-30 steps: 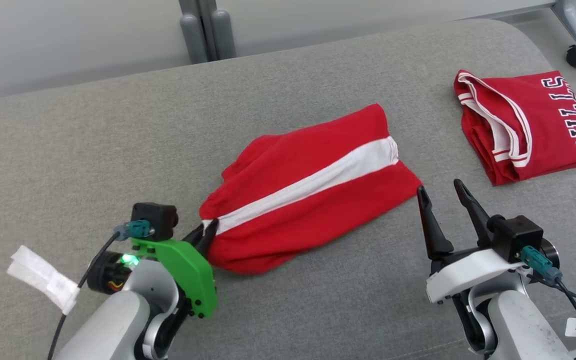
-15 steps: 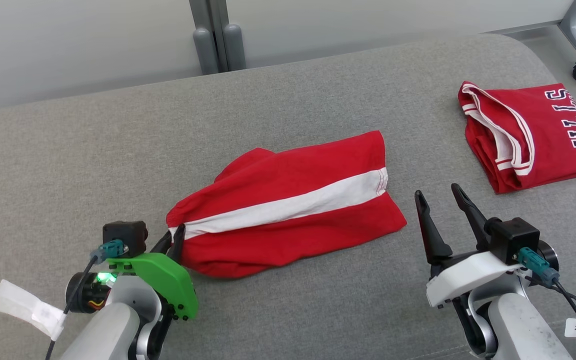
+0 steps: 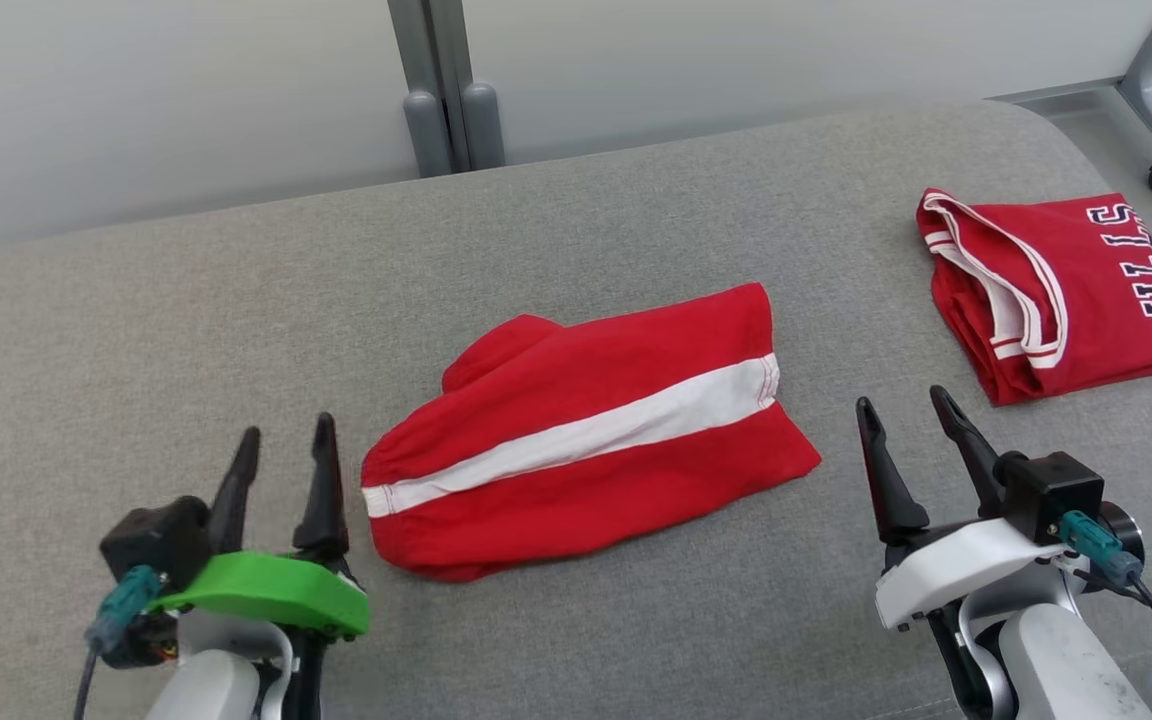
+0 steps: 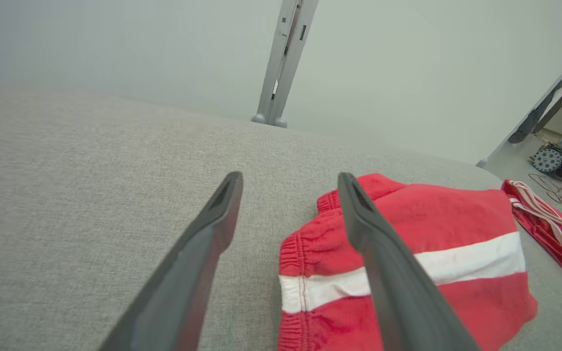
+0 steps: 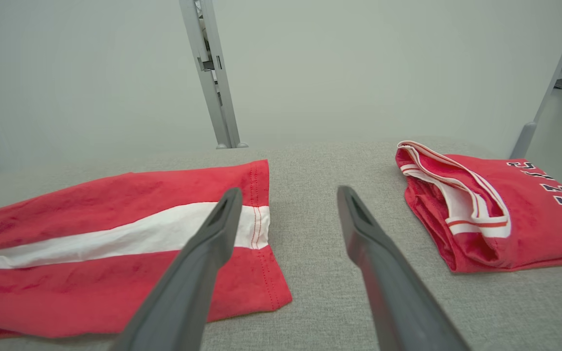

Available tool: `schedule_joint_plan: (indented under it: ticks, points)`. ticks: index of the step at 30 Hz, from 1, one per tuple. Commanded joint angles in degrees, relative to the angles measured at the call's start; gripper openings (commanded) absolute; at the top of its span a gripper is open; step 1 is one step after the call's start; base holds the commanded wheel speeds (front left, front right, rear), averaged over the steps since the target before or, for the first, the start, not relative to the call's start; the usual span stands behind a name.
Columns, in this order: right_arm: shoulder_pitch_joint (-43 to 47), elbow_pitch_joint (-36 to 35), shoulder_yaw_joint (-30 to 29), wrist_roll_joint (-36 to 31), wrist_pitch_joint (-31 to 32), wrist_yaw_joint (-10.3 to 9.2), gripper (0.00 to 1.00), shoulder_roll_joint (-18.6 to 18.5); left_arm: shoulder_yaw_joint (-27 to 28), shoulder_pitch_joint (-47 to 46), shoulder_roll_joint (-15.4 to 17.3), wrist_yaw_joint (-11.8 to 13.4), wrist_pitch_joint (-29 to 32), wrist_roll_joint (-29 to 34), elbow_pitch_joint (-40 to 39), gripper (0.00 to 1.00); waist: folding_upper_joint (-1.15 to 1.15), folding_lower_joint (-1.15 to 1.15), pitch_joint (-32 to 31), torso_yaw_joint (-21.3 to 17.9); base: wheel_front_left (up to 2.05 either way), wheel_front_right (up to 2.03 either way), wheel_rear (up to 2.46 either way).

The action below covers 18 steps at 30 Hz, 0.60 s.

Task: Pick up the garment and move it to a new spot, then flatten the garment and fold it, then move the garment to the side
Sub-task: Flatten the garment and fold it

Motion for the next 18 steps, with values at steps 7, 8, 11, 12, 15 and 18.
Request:
schedule_joint_plan:
  ticks: [7, 8, 11, 12, 15, 18]
  points:
    - [0.62, -0.86, -0.07, -0.7, 0.46, -0.09, 1.0, -0.31, 14.11, 9.5, -5.88, -3.65, -0.37, 15.81, -12.22, 1.0, 0.0, 0.0, -0.71, 2.37, 0.0, 0.0, 0.0]
    - [0.56, -0.85, 0.17, -0.81, 0.47, -0.09, 1.0, -0.54, 15.47, 10.35, -6.69, -4.52, -0.37, 17.5, -12.79, 1.0, 0.0, 0.0, -0.77, 2.66, 0.0, 0.0, 0.0]
    - [0.29, -0.39, 0.08, -0.46, 0.44, -0.09, 1.0, -1.1, 18.31, 12.02, -8.49, -6.56, -0.38, 20.74, -13.26, 1.0, 0.0, 0.0, -1.13, 3.56, 0.0, 0.0, 0.0]
    - [0.18, -0.31, 0.06, -0.45, 0.38, -0.09, 1.0, -1.03, 19.27, 12.56, -8.94, -7.22, -0.38, 21.62, -13.01, 1.0, 0.0, 0.0, -1.27, 3.86, 0.0, 0.0, 0.0]
    - [-0.15, 0.13, -0.08, -0.34, 0.09, -0.09, 1.0, -1.23, 21.44, 13.12, -9.82, -9.11, -0.38, 22.87, -11.6, 1.0, 0.0, 0.0, -1.68, 4.63, 0.0, 0.0, 0.0]
    - [-0.55, 0.85, 0.07, -0.18, -0.18, -0.09, 1.0, -1.15, 22.97, 13.7, -10.4, -10.51, -0.38, 24.06, -9.78, 1.0, 0.0, 0.0, -2.26, 5.33, 0.0, 0.0, 0.0]
